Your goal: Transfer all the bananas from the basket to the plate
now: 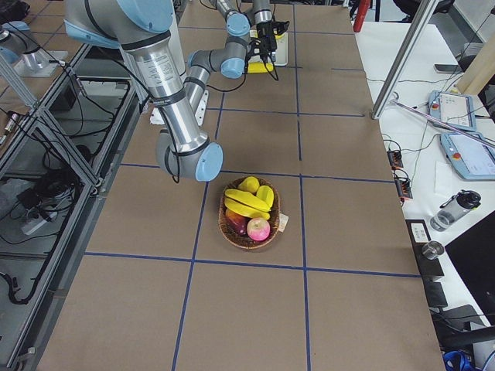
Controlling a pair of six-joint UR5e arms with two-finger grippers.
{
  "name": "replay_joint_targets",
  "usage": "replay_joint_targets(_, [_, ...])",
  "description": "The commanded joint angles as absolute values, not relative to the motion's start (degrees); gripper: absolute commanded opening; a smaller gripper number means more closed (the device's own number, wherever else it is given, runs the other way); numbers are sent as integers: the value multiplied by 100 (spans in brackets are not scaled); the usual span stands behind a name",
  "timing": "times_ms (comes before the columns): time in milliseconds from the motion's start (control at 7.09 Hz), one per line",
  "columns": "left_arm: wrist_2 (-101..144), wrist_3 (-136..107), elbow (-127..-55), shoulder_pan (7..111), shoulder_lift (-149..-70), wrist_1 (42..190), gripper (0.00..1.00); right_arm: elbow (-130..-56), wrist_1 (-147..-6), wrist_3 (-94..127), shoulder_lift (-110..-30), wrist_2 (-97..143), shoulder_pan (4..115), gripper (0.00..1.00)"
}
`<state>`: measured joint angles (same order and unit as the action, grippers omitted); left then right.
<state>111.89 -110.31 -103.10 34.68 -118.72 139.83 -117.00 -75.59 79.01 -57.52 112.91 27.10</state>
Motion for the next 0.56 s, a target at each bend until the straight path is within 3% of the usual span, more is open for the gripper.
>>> replay_joint_targets(0, [11162,-11048,-10310,3271,-11988,13992,97,-11689,-7559,7910,-5704,11285,2689,0])
replay_joint_targets(423, [11162,-11048,-10327,3155,-11980,14001,90,-11689,-7567,7910,-5686,11285,2689,0])
